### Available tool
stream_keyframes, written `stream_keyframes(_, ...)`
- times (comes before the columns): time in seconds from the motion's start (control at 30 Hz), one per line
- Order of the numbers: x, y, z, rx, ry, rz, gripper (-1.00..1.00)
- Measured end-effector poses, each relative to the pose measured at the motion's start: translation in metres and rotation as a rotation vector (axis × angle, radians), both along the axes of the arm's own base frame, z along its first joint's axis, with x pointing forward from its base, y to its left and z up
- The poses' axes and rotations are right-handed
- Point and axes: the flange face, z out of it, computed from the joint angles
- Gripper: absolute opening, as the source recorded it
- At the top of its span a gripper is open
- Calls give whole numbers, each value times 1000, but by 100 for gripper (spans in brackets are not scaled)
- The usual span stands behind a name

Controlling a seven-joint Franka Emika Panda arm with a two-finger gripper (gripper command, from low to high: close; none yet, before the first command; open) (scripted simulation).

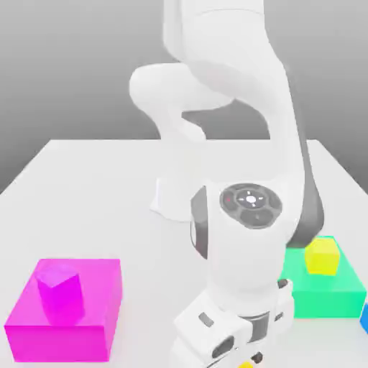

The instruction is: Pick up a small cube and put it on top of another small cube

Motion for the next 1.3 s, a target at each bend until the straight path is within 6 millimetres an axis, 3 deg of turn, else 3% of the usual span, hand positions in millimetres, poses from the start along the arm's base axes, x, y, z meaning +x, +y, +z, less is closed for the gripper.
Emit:
stream_keyframes(0.17, 0, 0, -1, 0, 1, 0, -100)
stream_keyframes(0.3, 0, 1, 48, 1, 1, 2, -100)
stream_keyframes(0.33, -5, 9, 60, 5, 2, 24, -100)
stream_keyframes(0.53, -66, 95, 115, 29, 11, 273, -100)
stream_keyframes(0.67, -126, 154, 145, 28, 12, 481, -100)
stream_keyframes(0.83, -195, 183, 174, 8, 5, 678, -100)
stream_keyframes(0.97, -206, 188, 134, 1, 2, 714, -100)
stream_keyframes(1.0, -207, 188, 122, 0, 2, 715, 100)
stream_keyframes(1.2, -207, 187, 115, 1, 1, 715, 100)
stream_keyframes(1.3, -207, 189, 140, 0, 0, 717, 100)
